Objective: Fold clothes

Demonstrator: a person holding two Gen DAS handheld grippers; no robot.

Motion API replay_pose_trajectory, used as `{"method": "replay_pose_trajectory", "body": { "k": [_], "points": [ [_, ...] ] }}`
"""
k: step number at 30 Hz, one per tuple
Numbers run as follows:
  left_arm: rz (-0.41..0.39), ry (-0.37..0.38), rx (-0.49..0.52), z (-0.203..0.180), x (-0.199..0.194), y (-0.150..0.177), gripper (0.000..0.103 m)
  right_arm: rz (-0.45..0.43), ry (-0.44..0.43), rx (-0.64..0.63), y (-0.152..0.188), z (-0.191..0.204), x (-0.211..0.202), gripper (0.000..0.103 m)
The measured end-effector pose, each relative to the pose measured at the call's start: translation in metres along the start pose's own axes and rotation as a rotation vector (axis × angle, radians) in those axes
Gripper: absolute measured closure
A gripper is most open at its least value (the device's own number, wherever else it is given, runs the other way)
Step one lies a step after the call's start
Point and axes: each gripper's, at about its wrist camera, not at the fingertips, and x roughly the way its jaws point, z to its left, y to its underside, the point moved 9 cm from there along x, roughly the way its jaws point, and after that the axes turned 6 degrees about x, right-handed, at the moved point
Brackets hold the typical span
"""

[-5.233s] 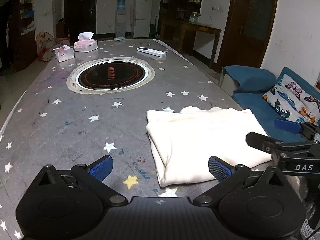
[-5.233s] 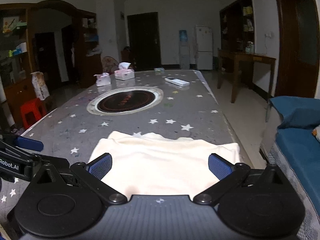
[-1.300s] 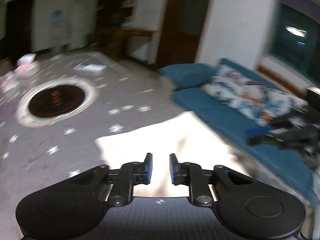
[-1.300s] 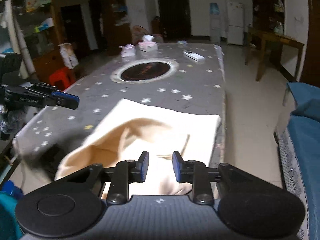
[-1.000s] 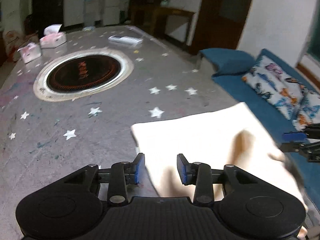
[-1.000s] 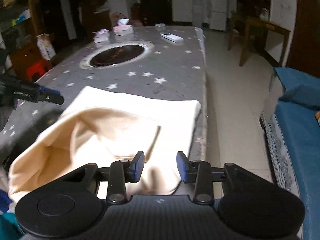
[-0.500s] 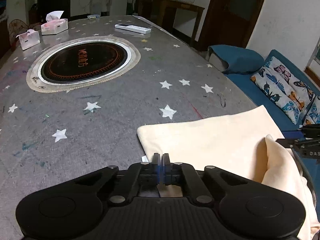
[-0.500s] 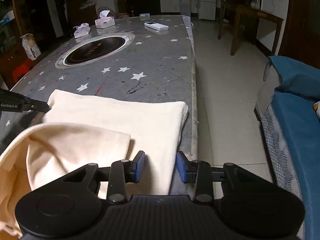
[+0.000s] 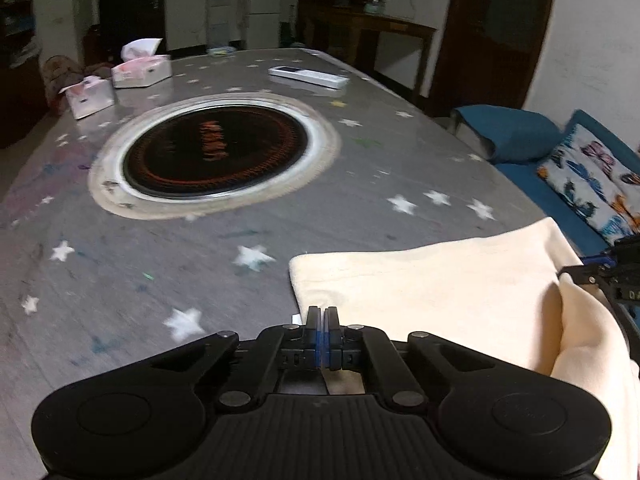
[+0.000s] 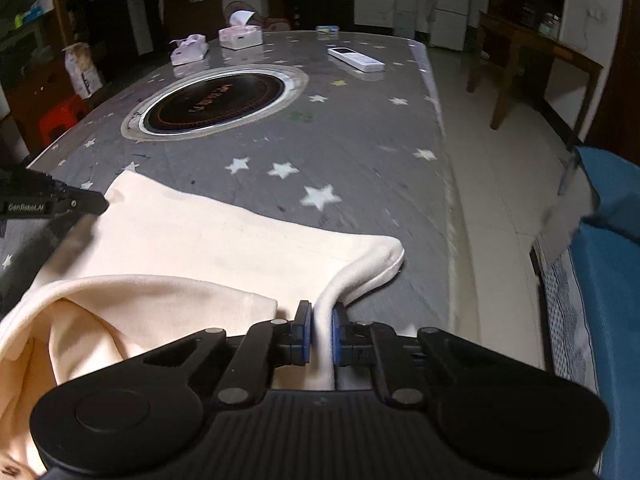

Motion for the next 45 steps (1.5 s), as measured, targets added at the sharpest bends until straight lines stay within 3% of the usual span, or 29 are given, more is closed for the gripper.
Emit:
{"method": "replay_pose_trajectory", "body": {
  "k": [7,10,14,20,22,26,30,33,34,35,36,45],
  "points": [
    [0.012,-0.125,-0.019,0.051,0.022,-0.024,0.101,0.009,-0.028,-0.088,-0.043,0.029,0.04,0.094],
    [0.026,-0.126,-0.059,0.064,0.024,-0.032,0.101,0.007,-0.04,-0.099,-0.059,0.038,0.052,0.093],
    [-0.024,-0.02,-0.068,0.049,0.006,-0.043,0.1,-0.016,-0.046,-0.106,-0.067,0.038,0.048,0.092],
    [-0.039,0.192,-0.053,-0.012,-0.009,-0.057,0.095,-0.038,-0.044,-0.103,-0.064,0.03,0.028,0.09],
    [-0.053,0.225,-0.025,-0.032,-0.014,-0.062,0.089,-0.046,-0.046,-0.107,-0.063,0.03,0.021,0.089],
    [-0.057,0.267,0.038,-0.063,-0.015,-0.067,0.068,-0.052,-0.055,-0.119,-0.058,0.031,0.01,0.086],
    [-0.006,0.282,0.088,-0.083,-0.001,-0.06,0.061,-0.05,-0.072,-0.136,-0.049,0.037,0.003,0.082],
    [0.027,0.277,0.102,-0.09,0.01,-0.051,0.064,-0.048,-0.087,-0.149,-0.042,0.043,-0.002,0.078],
    [0.031,0.275,0.108,-0.09,0.013,-0.049,0.07,-0.047,-0.093,-0.153,-0.04,0.046,-0.004,0.078],
    [0.036,0.273,0.113,-0.091,0.015,-0.046,0.093,-0.046,-0.097,-0.158,-0.039,0.048,-0.006,0.078],
    [0.037,0.287,0.103,-0.09,0.015,-0.044,0.096,-0.045,-0.102,-0.164,-0.037,0.051,-0.007,0.077],
    [-0.11,0.203,-0.063,-0.031,-0.038,-0.046,0.1,-0.072,-0.171,-0.242,-0.024,0.091,-0.03,0.068]
  ]
}}
